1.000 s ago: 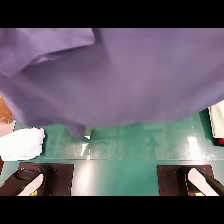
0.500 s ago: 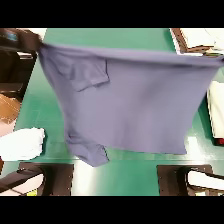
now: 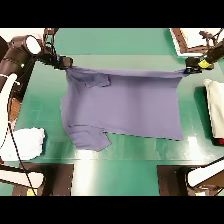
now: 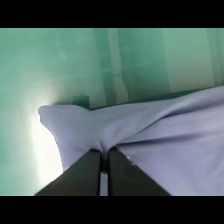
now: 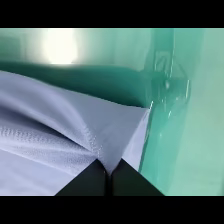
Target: Fold the shirts.
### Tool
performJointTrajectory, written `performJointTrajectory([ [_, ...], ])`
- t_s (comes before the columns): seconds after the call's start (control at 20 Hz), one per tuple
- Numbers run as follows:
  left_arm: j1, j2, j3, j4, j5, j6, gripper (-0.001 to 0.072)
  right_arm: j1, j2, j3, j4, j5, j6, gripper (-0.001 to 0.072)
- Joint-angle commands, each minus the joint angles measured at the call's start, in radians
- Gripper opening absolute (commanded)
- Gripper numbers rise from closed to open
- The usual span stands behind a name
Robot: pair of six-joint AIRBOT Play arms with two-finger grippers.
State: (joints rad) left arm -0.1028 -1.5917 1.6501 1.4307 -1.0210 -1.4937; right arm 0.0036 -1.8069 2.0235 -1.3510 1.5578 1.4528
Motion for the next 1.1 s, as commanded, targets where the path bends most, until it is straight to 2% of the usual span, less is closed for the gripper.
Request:
performJointTrajectory([
  [0.0, 0.038, -0.024, -0.004, -0.003, -0.09, 0.01, 0.0025, -0.007, 0.017, -0.06, -0.005, -0.032, -0.049, 0.0014],
  [0.1, 0.067, -0.024, -0.043, -0.035, -0.18, 0.02, 0.0025, -0.017, 0.085, -0.198, -0.004, -0.056, -0.048, 0.0014],
  [0.15, 0.068, -0.024, -0.079, -0.073, -0.194, 0.052, 0.0025, -0.016, 0.117, -0.274, -0.004, -0.085, -0.049, 0.0015],
  [0.3, 0.059, -0.024, -0.209, -0.235, -0.142, 0.132, 0.0025, -0.007, 0.181, -0.469, -0.003, -0.171, -0.048, 0.0016],
  [0.4, 0.059, -0.025, -0.272, -0.257, -0.112, 0.129, 0.0026, 0.004, 0.187, -0.533, -0.002, -0.178, -0.046, 0.0019],
  [0.45, 0.059, -0.025, -0.289, -0.254, -0.106, 0.113, 0.0028, 0.003, 0.187, -0.554, -0.002, -0.178, -0.046, 0.0102],
  [0.5, 0.06, -0.025, -0.294, -0.253, -0.114, 0.104, 0.0191, -0.001, 0.187, -0.565, 0.0, -0.178, -0.046, 0.0369],
  [0.55, 0.06, -0.021, -0.294, -0.253, -0.124, 0.1, 0.0494, -0.004, 0.187, -0.566, 0.022, -0.175, -0.046, 0.0472],
  [0.65, 0.06, 0.012, -0.294, -0.253, -0.161, 0.087, 0.0421, -0.033, 0.205, -0.56, 0.128, -0.161, -0.048, 0.0471],
  [0.8, 0.06, 0.154, -0.347, -0.149, -0.217, 0.068, 0.0422, -0.077, 0.306, -0.609, 0.209, -0.133, -0.079, 0.0471],
  [0.9, 0.06, 0.291, -0.491, -0.079, -0.226, 0.02, 0.0422, -0.107, 0.426, -0.724, 0.208, -0.139, -0.085, 0.047],
  [1.05, 0.06, 0.494, -0.769, -0.079, -0.217, -0.034, 0.0422, -0.146, 0.597, -0.9, 0.208, -0.156, -0.085, 0.047],
])
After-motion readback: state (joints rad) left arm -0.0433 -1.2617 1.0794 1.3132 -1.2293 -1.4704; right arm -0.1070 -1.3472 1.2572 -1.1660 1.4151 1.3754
